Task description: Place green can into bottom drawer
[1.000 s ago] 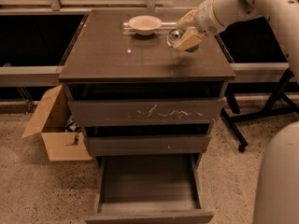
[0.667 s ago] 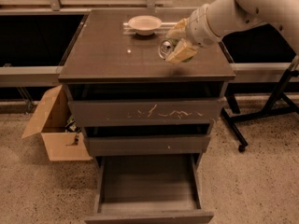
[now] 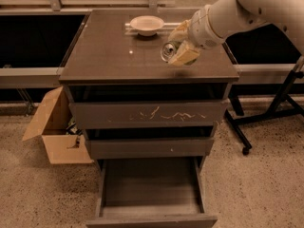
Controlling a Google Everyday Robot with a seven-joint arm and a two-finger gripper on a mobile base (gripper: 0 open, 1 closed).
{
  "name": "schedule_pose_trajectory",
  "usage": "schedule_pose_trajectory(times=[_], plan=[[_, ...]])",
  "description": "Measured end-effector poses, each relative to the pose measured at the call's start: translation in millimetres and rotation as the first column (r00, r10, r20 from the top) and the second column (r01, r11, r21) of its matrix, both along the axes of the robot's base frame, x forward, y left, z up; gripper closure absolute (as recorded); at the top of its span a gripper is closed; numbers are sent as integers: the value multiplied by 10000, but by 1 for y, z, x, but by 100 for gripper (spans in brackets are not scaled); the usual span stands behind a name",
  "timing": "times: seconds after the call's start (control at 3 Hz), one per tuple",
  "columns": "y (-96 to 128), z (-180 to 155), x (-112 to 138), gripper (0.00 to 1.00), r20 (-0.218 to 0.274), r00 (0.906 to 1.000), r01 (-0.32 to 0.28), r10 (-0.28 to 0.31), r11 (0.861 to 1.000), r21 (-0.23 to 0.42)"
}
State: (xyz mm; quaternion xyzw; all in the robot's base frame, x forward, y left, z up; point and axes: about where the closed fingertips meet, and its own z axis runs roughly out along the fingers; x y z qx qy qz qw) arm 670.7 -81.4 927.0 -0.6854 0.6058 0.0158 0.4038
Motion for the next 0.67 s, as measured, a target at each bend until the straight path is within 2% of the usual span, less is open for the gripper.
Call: schedule_pose_trajectory(times=[0.33,0.67], plan=[[0,12,-36,100,228,9995,231,-228,9996,-153],[0,12,-69,100,214,9993,309,-303,9991,-281]])
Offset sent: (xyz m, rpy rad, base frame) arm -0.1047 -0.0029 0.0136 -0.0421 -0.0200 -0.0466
